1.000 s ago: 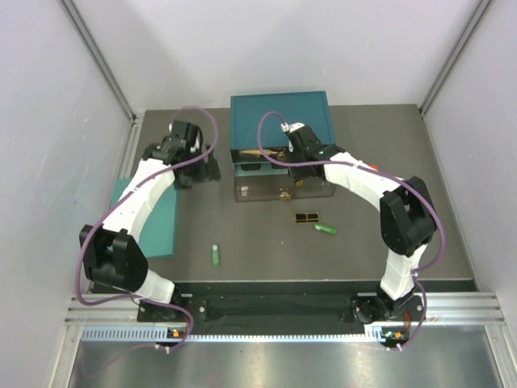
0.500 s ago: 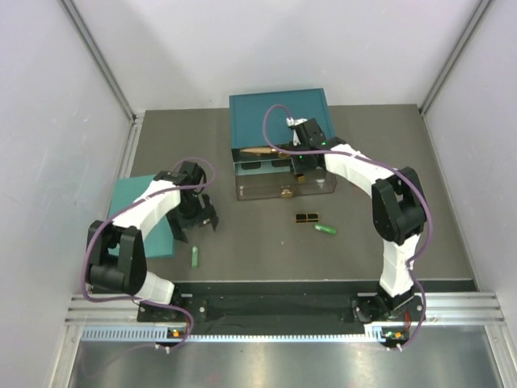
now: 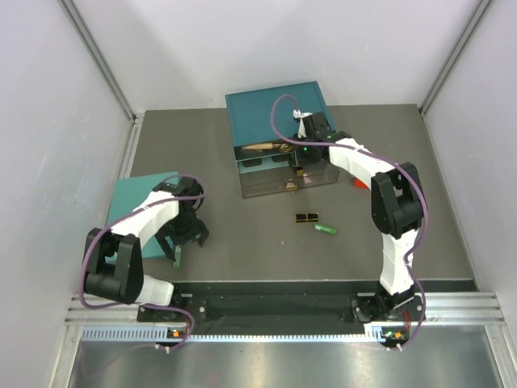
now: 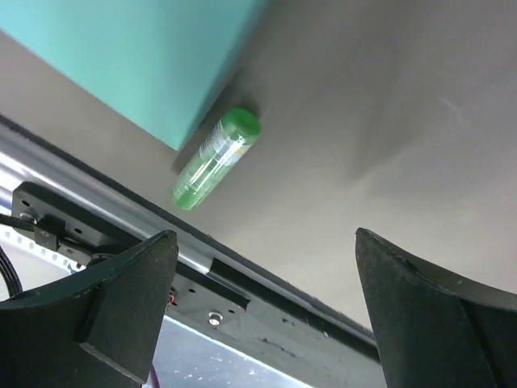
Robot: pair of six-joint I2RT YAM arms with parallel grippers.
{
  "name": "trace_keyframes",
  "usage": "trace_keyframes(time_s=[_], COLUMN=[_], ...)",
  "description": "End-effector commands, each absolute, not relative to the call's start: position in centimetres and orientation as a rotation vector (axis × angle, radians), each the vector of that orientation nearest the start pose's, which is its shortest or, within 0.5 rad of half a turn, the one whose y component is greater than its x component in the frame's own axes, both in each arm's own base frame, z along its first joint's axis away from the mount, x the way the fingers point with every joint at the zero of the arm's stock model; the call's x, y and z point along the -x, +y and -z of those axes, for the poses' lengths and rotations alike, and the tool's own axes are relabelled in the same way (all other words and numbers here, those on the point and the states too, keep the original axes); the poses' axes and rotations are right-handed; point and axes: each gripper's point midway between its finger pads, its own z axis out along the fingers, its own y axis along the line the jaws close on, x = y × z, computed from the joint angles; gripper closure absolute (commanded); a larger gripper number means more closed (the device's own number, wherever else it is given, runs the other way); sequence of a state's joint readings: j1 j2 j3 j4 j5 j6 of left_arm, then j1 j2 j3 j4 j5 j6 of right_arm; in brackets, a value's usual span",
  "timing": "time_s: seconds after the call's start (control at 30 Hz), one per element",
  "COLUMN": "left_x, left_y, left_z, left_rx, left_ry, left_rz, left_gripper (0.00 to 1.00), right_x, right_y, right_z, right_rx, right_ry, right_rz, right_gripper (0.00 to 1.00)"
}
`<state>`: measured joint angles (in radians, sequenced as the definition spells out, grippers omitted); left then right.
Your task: Organize the makeup
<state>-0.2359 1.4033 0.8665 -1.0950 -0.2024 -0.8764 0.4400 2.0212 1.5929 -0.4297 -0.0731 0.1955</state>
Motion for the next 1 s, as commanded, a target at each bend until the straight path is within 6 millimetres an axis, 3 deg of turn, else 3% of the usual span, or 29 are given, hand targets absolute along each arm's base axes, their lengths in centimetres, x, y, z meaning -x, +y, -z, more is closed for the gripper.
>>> trace_keyframes(time_s=[0.0, 0.17, 0.23, 0.43, 0.73, 0.9, 0.97], left_x=[-15.1, -15.6, -17.1, -20.9, -23.1, -23.6, -23.6], left_y=[-2.1, -2.0, -2.8, -5.2, -6.5, -7.1, -7.4], left_z=[-3.0, -0.7, -0.1, 1.7, 1.1, 1.1, 1.1], left_rx=[1.065, 1.076, 1.035, 0.860, 0.819, 0.773, 0.752], left_ry=[2.910, 2.987, 3.022, 3.106, 3.076, 3.073, 3.084], left_rz=[-0.511, -0.655, -0.601, -0.367, -0.229, -0.160, -0.127], left_gripper=[0.03, 0.01, 0.01, 0.01, 0.07, 0.28, 0.44], right_x=[-46.8, -46.6, -46.5, -46.1, -46.0, -45.8, -45.8], right_y=[23.5, 23.5, 23.7, 23.6, 23.9, 24.0, 23.9], right_z=[-8.5, -8.8, -9.1, -9.1, -9.6, -10.0, -10.2], right_rx=[0.279, 0.268, 0.272, 0.274, 0.270, 0.274, 0.273], right_ry=[2.445, 2.445, 2.437, 2.436, 2.426, 2.417, 2.411], right_rz=[-0.436, -0.468, -0.480, -0.495, -0.514, -0.525, -0.525], right_gripper=[0.87, 0.70, 0.67, 0.66, 0.64, 0.61, 0.60])
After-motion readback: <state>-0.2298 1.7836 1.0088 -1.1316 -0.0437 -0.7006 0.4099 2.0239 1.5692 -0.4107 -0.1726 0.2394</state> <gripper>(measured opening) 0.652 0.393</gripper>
